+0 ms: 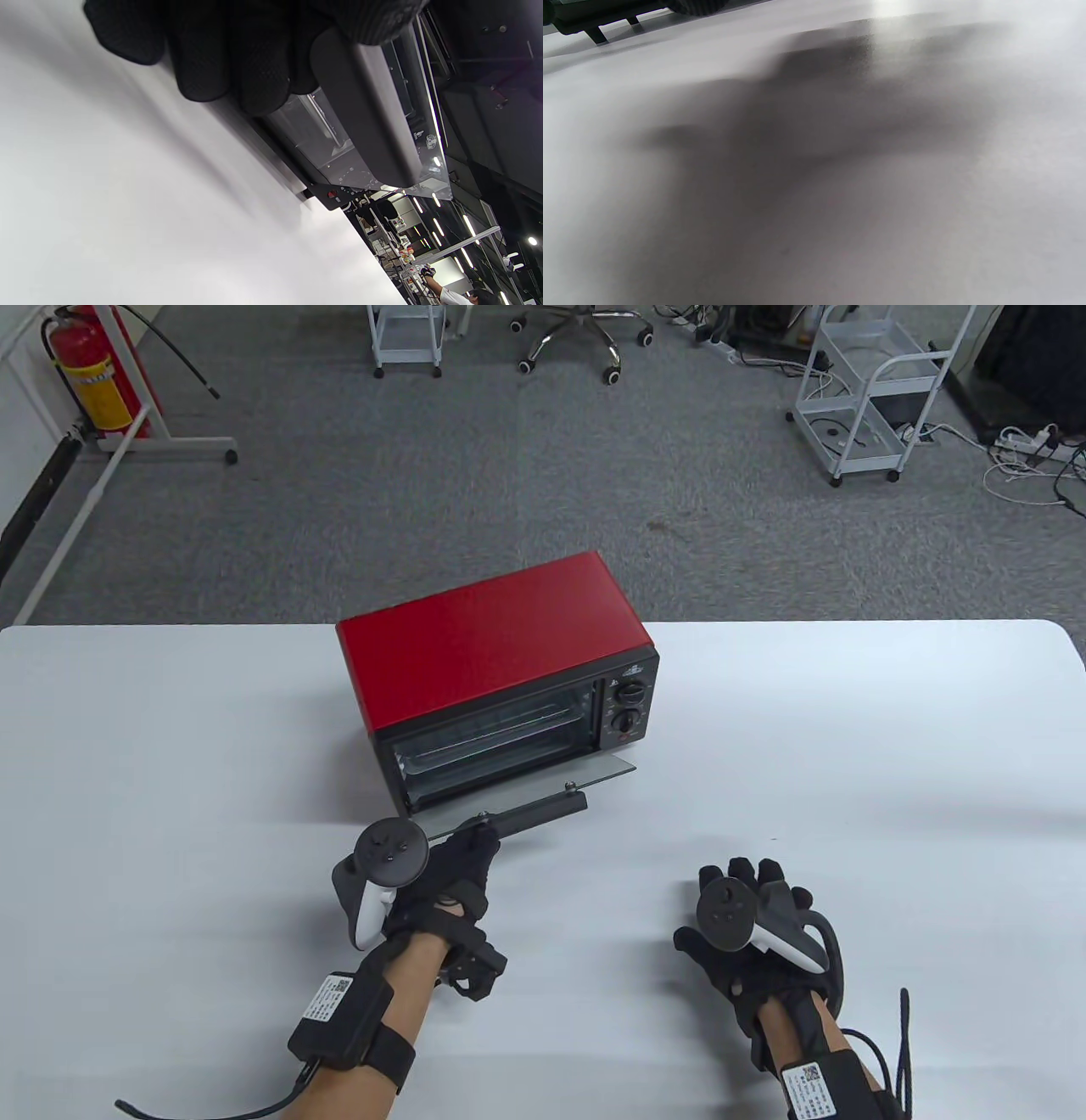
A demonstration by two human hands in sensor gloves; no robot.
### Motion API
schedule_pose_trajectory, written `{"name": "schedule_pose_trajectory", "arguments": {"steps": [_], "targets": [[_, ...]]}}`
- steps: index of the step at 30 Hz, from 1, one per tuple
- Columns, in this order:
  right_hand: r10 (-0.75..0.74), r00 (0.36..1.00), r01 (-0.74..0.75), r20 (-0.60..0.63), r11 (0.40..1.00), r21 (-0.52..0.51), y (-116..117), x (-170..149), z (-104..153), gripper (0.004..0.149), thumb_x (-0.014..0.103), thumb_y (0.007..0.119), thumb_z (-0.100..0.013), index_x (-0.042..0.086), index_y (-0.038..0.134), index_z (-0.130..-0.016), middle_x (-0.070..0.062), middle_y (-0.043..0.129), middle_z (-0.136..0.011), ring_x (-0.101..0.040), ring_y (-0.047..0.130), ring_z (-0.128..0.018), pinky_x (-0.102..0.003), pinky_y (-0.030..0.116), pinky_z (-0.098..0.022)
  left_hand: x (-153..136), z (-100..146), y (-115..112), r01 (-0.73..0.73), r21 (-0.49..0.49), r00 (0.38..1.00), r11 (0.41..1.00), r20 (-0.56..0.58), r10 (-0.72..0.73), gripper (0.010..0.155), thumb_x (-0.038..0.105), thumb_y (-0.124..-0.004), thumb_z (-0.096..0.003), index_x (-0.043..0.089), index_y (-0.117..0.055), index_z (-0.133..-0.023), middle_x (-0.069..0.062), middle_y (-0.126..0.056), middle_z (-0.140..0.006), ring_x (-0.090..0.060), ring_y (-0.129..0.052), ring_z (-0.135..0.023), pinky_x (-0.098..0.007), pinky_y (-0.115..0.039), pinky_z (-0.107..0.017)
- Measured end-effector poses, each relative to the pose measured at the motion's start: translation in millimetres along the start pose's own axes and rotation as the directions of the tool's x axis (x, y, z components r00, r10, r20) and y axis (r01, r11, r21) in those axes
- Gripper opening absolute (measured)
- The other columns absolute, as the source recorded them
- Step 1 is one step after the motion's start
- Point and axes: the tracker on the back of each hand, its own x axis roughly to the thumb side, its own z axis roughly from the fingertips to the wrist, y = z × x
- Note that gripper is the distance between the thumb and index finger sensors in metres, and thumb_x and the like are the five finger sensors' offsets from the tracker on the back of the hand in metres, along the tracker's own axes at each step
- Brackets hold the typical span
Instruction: Close oven door by handle
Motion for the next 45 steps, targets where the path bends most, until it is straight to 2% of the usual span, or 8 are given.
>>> {"name": "schedule_pose_trajectory", "arguments": {"steps": [4, 9, 16, 35, 45], "targets": [[0.000, 1.000, 0.000, -0.001, 1.000, -0.002, 0, 0, 0, 0.086, 0.052, 0.053, -0.054, 0.001, 0.012, -0.111, -0.040, 0.007, -0.112, -0.071, 0.001, -0.095, -0.085, 0.012, -0.059, 1, -1, 2, 0.008, 0.029, 1.000, 1.000, 0.016, -0.009, 0.062, 0.046, -0.064, -0.0553, 0.012, -0.080, -0.105, -0.013, -0.088, -0.096, -0.043, -0.084, -0.087, -0.062, -0.067, -0.062], [-0.001, 1.000, 0.001, -0.001, 1.000, 0.000, 0, 0, 0, 0.086, 0.052, 0.053, -0.055, 0.001, 0.013, -0.111, -0.040, 0.007, -0.112, -0.071, 0.001, -0.095, -0.085, 0.012, -0.059, 5, -3, 6, 0.046, 0.135, 0.996, 0.990, 0.067, -0.056, 0.061, 0.044, -0.067, -0.0540, 0.012, -0.082, -0.103, -0.012, -0.091, -0.093, -0.041, -0.087, -0.085, -0.061, -0.070, -0.061], [-0.004, 1.000, 0.004, 0.000, 1.000, -0.001, -1, 0, 0, 0.086, 0.052, 0.053, -0.054, 0.001, 0.012, -0.111, -0.040, 0.006, -0.112, -0.071, 0.001, -0.095, -0.085, 0.012, -0.059, 9, -8, 10, 0.048, 0.184, 0.996, 0.982, 0.067, -0.061, 0.061, 0.044, -0.068, -0.0539, 0.012, -0.083, -0.103, -0.012, -0.092, -0.093, -0.040, -0.088, -0.084, -0.060, -0.071, -0.061], [-0.006, 1.000, 0.006, 0.002, 1.000, 0.000, -1, 0, 0, 0.086, 0.052, 0.052, -0.054, 0.002, 0.012, -0.111, -0.040, 0.006, -0.112, -0.071, 0.000, -0.095, -0.085, 0.012, -0.059, 16, -16, 18, -0.001, 0.244, 0.999, 0.970, 0.042, -0.009, 0.060, 0.042, -0.068, -0.0549, 0.010, -0.083, -0.104, -0.012, -0.092, -0.093, -0.041, -0.088, -0.084, -0.060, -0.071, -0.060], [-0.011, 1.000, 0.011, 0.007, 1.000, 0.002, -2, 1, 0, 0.086, 0.052, 0.052, -0.054, 0.002, 0.012, -0.111, -0.040, 0.006, -0.112, -0.071, 0.000, -0.095, -0.085, 0.012, -0.059, 18, -25, 23, -0.075, 0.267, 0.997, 0.961, 0.013, 0.074, 0.062, 0.042, -0.068, -0.0558, 0.010, -0.081, -0.107, -0.012, -0.091, -0.095, -0.041, -0.087, -0.086, -0.060, -0.071, -0.061]]}}
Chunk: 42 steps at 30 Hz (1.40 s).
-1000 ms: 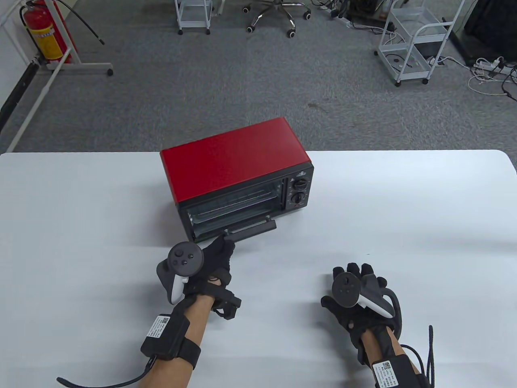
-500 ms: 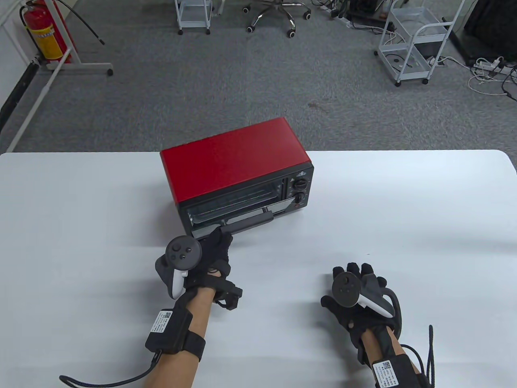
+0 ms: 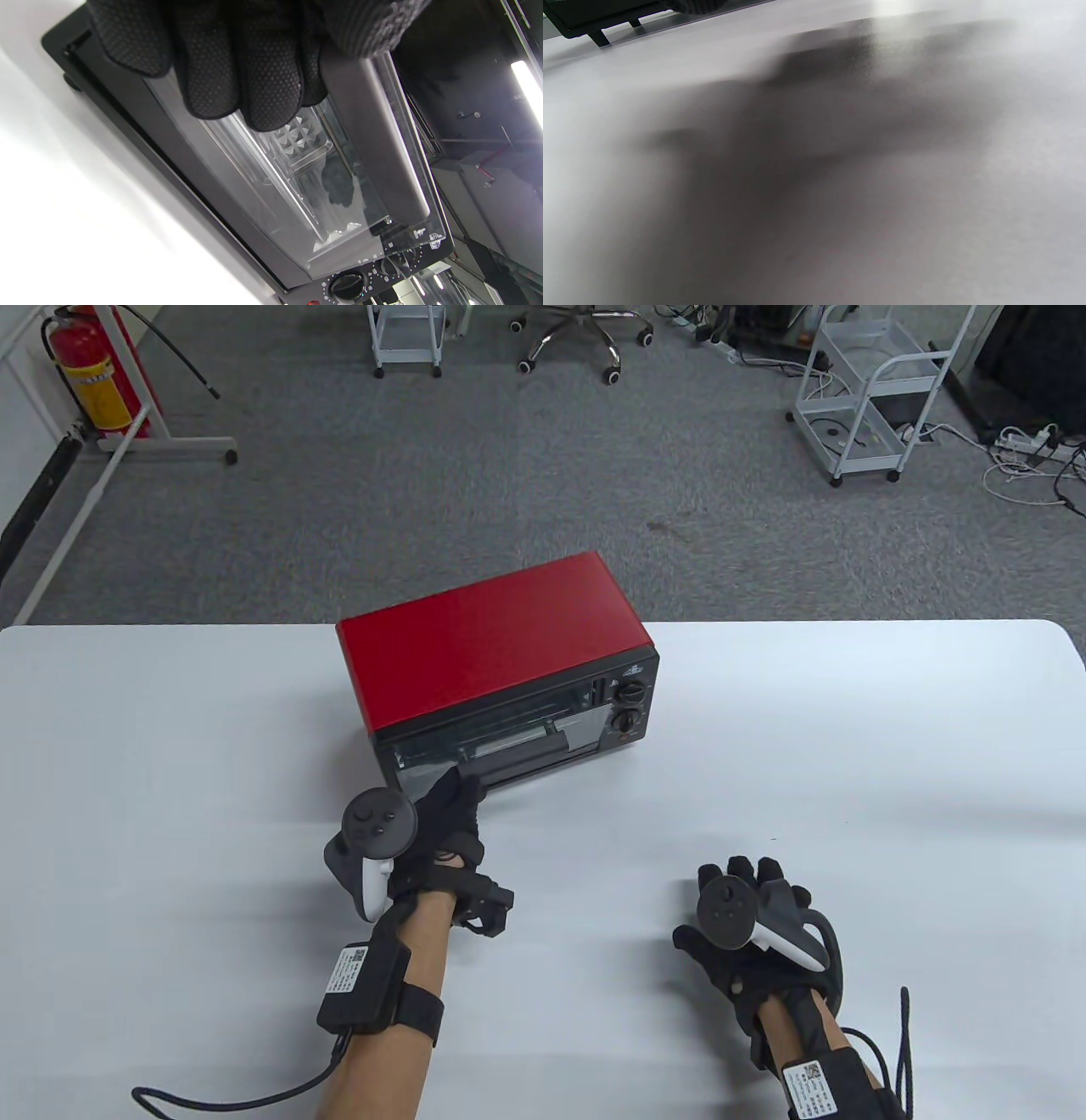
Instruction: Close oven door by handle
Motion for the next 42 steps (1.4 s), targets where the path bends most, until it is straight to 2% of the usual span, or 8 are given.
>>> {"name": "schedule_pose_trajectory", "arguments": {"steps": [19, 34, 38, 42], "targets": [[-0.001, 1.000, 0.001, 0.006, 1.000, 0.011, 0, 1, -2, 0.086, 0.052, 0.052, -0.054, 0.002, 0.012, -0.111, -0.040, 0.007, -0.112, -0.071, 0.000, -0.095, -0.085, 0.012, -0.059, 5, -16, 4, -0.063, -0.013, 0.996, 0.998, -0.067, 0.062, 0.063, 0.041, -0.067, -0.0578, 0.009, -0.077, -0.111, -0.012, -0.088, -0.099, -0.040, -0.084, -0.090, -0.061, -0.069, -0.062], [-0.010, 1.000, 0.009, 0.006, 1.000, 0.016, -1, 0, -2, 0.086, 0.052, 0.052, -0.054, 0.002, 0.012, -0.111, -0.040, 0.007, -0.112, -0.071, 0.000, -0.095, -0.085, 0.012, -0.059, 4, -21, 5, -0.101, -0.017, 0.992, 0.995, -0.073, 0.099, 0.063, 0.040, -0.066, -0.0583, 0.010, -0.075, -0.112, -0.011, -0.085, -0.102, -0.039, -0.082, -0.092, -0.061, -0.068, -0.064], [-0.011, 1.000, 0.011, 0.005, 1.000, 0.013, -1, 0, -2, 0.086, 0.052, 0.052, -0.054, 0.002, 0.012, -0.111, -0.040, 0.007, -0.112, -0.071, 0.000, -0.095, -0.085, 0.012, -0.059, 3, -21, 6, -0.116, -0.059, 0.991, 0.991, -0.073, 0.111, 0.064, 0.041, -0.065, -0.0588, 0.010, -0.071, -0.115, -0.012, -0.082, -0.105, -0.040, -0.079, -0.095, -0.062, -0.066, -0.064], [-0.016, 1.000, 0.016, -0.008, 1.000, 0.001, -2, -3, -3, 0.086, 0.052, 0.052, -0.054, 0.002, 0.012, -0.111, -0.040, 0.007, -0.112, -0.071, 0.000, -0.095, -0.085, 0.012, -0.059, -7, -17, 8, -0.121, -0.170, 0.992, 0.978, -0.067, 0.111, 0.071, 0.044, -0.061, -0.0591, 0.008, -0.060, -0.121, -0.015, -0.073, -0.112, -0.044, -0.073, -0.099, -0.063, -0.064, -0.065]]}}
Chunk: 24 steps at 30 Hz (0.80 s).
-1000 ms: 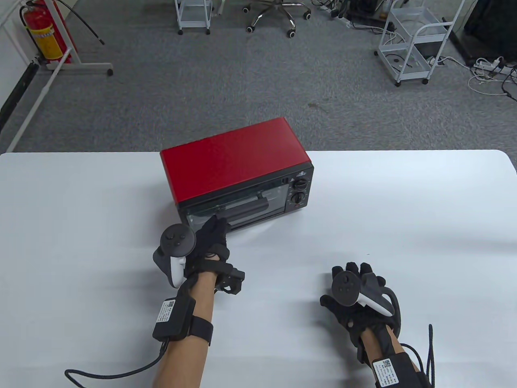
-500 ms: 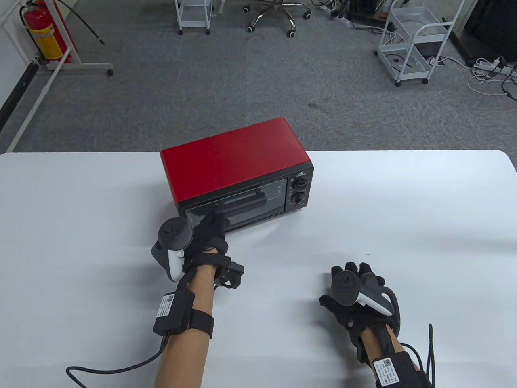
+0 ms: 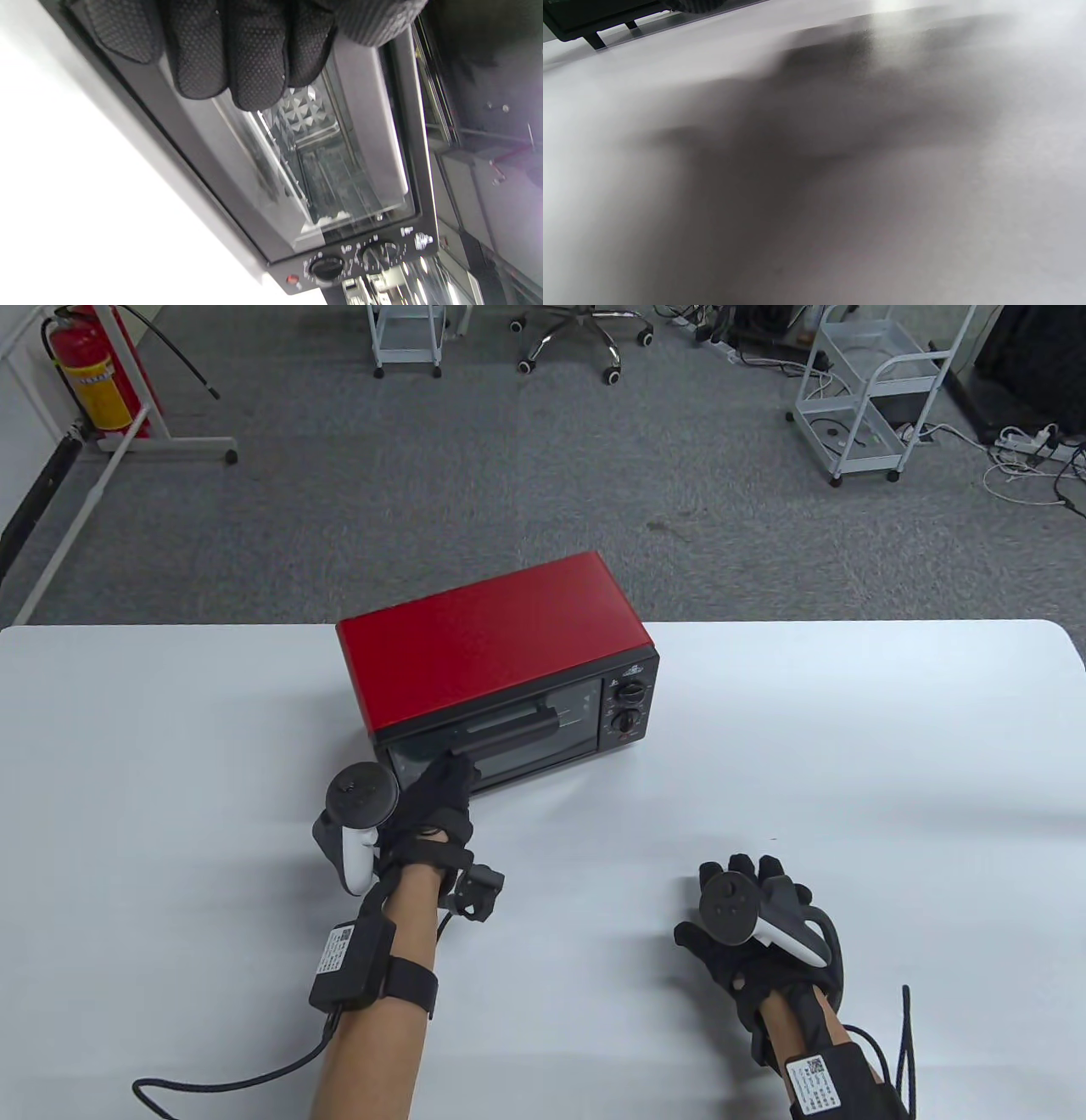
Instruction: Close oven door by handle
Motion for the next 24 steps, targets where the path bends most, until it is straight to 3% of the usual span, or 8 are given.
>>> {"name": "schedule_pose_trajectory", "arguments": {"steps": [5, 8, 13, 20, 24], "targets": [[-0.002, 1.000, 0.002, -0.012, 1.000, -0.011, -1, -3, 0, 0.086, 0.053, 0.050, -0.054, 0.002, 0.012, -0.111, -0.040, 0.007, -0.112, -0.071, 0.000, -0.095, -0.085, 0.012, -0.059, -9, 16, 9, 0.070, -0.003, 0.996, 0.998, 0.049, -0.070, 0.075, 0.044, -0.061, -0.0582, 0.003, -0.059, -0.121, -0.023, -0.070, -0.112, -0.054, -0.069, -0.097, -0.067, -0.062, -0.063], [-0.004, 1.000, 0.003, -0.014, 1.000, -0.018, -2, -4, 1, 0.086, 0.053, 0.050, -0.054, 0.002, 0.012, -0.111, -0.040, 0.006, -0.112, -0.071, 0.000, -0.095, -0.085, 0.012, -0.059, -12, 29, 18, 0.150, -0.068, 0.986, 0.986, 0.089, -0.144, 0.075, 0.046, -0.061, -0.0579, 0.002, -0.058, -0.119, -0.025, -0.068, -0.112, -0.057, -0.066, -0.096, -0.069, -0.058, -0.063], [0.012, 1.000, -0.013, -0.023, 0.999, -0.032, -2, -4, 2, 0.086, 0.054, 0.049, -0.053, 0.002, 0.012, -0.111, -0.040, 0.007, -0.112, -0.071, 0.000, -0.095, -0.085, 0.012, -0.059, -13, 56, 38, 0.376, -0.036, 0.916, 0.926, 0.167, -0.365, 0.077, 0.048, -0.060, -0.0568, 0.000, -0.055, -0.117, -0.027, -0.063, -0.111, -0.058, -0.060, -0.097, -0.071, -0.053, -0.064], [0.056, 0.998, -0.058, -0.021, 0.995, -0.083, -5, -1, 7, 0.087, 0.055, 0.047, -0.052, 0.003, 0.010, -0.111, -0.040, 0.003, -0.112, -0.070, -0.002, -0.095, -0.085, 0.011, -0.059, -30, 75, 53, 0.588, 0.042, 0.796, 0.807, 0.142, -0.588, 0.084, 0.052, -0.058, -0.0561, 0.002, -0.032, -0.118, -0.028, -0.034, -0.117, -0.063, -0.027, -0.102, -0.077, -0.033, -0.065], [0.065, 0.998, -0.066, -0.012, 0.990, -0.126, -6, 1, 11, 0.088, 0.055, 0.047, -0.052, 0.003, 0.008, -0.110, -0.039, 0.001, -0.111, -0.070, -0.003, -0.095, -0.085, 0.010, -0.059, -47, 74, 48, 0.658, -0.025, 0.750, 0.753, 0.116, -0.651, 0.091, 0.058, -0.056, -0.0550, 0.005, -0.018, -0.118, -0.027, -0.013, -0.117, -0.060, -0.004, -0.100, -0.079, -0.019, -0.063]]}}
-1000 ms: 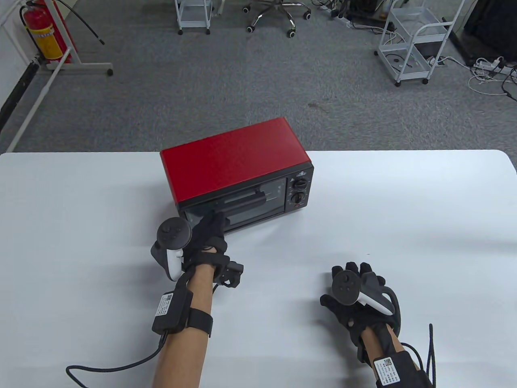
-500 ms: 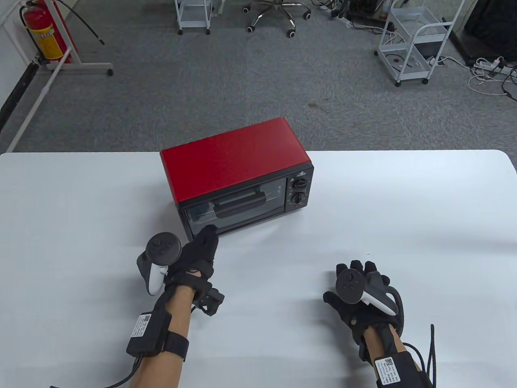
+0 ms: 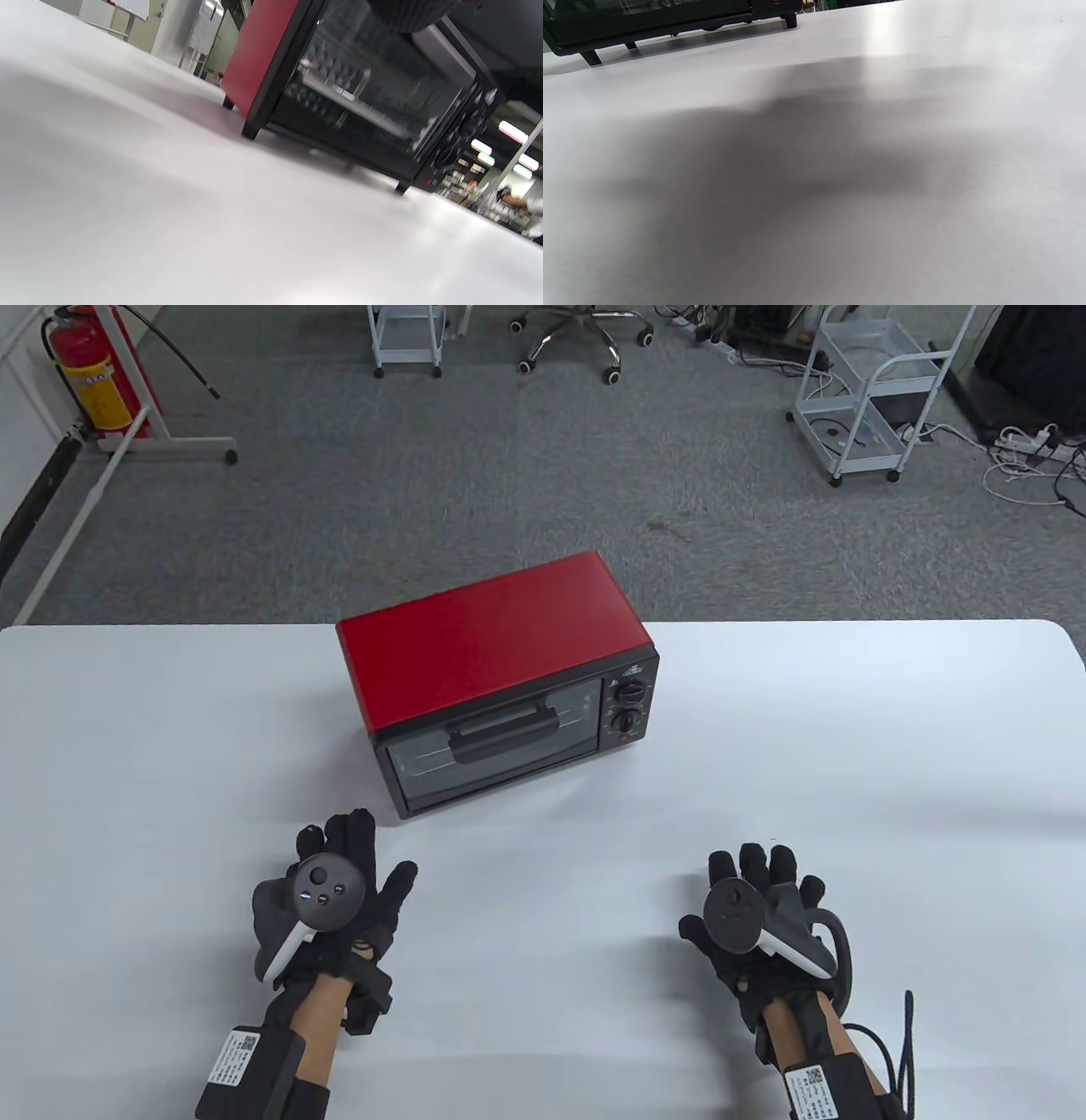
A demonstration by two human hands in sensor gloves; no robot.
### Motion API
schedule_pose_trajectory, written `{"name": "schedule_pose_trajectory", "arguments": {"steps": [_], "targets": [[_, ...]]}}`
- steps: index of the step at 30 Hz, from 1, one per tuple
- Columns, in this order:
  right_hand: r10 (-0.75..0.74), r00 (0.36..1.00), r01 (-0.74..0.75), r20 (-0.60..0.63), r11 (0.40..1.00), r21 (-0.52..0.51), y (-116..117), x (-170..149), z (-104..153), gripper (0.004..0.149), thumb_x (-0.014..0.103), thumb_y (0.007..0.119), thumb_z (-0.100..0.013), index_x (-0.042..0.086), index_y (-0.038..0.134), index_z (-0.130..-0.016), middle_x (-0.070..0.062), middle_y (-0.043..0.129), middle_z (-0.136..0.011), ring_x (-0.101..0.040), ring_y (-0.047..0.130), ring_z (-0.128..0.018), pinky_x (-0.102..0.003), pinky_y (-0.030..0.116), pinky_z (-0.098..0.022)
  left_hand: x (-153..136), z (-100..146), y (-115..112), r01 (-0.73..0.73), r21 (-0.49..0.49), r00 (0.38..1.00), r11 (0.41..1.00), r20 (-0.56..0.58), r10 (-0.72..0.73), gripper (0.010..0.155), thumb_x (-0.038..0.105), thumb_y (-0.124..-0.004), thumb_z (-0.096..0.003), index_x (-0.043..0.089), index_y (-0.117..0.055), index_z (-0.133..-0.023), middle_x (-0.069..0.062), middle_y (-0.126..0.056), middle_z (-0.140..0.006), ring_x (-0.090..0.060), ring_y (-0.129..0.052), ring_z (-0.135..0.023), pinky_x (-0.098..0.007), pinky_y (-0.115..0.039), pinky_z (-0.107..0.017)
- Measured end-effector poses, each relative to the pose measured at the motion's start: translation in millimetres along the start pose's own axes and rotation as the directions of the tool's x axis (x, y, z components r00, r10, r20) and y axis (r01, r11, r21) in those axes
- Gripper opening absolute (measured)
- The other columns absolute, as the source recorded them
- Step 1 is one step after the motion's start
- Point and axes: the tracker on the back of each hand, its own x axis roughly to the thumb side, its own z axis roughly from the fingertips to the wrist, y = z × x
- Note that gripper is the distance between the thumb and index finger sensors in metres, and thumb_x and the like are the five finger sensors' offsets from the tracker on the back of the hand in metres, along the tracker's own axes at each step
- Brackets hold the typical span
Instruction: Close oven door by handle
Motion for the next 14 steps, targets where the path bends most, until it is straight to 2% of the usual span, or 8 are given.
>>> {"name": "schedule_pose_trajectory", "arguments": {"steps": [2, 8, 14], "targets": [[0.004, 1.000, -0.004, 0.003, 1.000, -0.003, 0.6, 0.3, 0.1, 0.088, 0.055, 0.047, -0.052, 0.003, 0.007, -0.110, -0.039, 0.000, -0.111, -0.070, -0.003, -0.095, -0.085, 0.010, -0.058, -1.7, -0.6, -5.7, 0.044, -0.077, 0.999, 0.996, -0.006, -0.045, 0.092, 0.058, -0.054, -0.0552, 0.005, -0.011, -0.117, -0.025, -0.005, -0.116, -0.059, 0.001, -0.098, -0.079, -0.015, -0.062], [0.012, 1.000, -0.012, 0.004, 1.000, 0.008, 3.5, 1.6, 1.2, 0.088, 0.055, 0.047, -0.052, 0.003, 0.007, -0.110, -0.039, 0.000, -0.111, -0.070, -0.003, -0.094, -0.085, 0.010, -0.058, -0.8, 2.8, -6.5, 0.009, -0.064, 1.000, 0.998, -0.005, -0.010, 0.093, 0.059, -0.054, -0.0551, 0.005, -0.009, -0.116, -0.025, -0.002, -0.115, -0.058, 0.003, -0.097, -0.079, -0.014, -0.061], [0.003, 1.000, -0.003, 0.006, 1.000, 0.015, 5.6, 2.6, 2.6, 0.088, 0.055, 0.047, -0.052, 0.002, 0.008, -0.110, -0.039, 0.001, -0.111, -0.070, -0.002, -0.094, -0.085, 0.011, -0.058, -3.2, 5.9, -6.5, 0.048, -0.066, 0.999, 0.997, -0.021, -0.050, 0.093, 0.058, -0.054, -0.0551, 0.005, -0.010, -0.116, -0.026, -0.003, -0.115, -0.059, 0.002, -0.097, -0.079, -0.014, -0.061]]}}
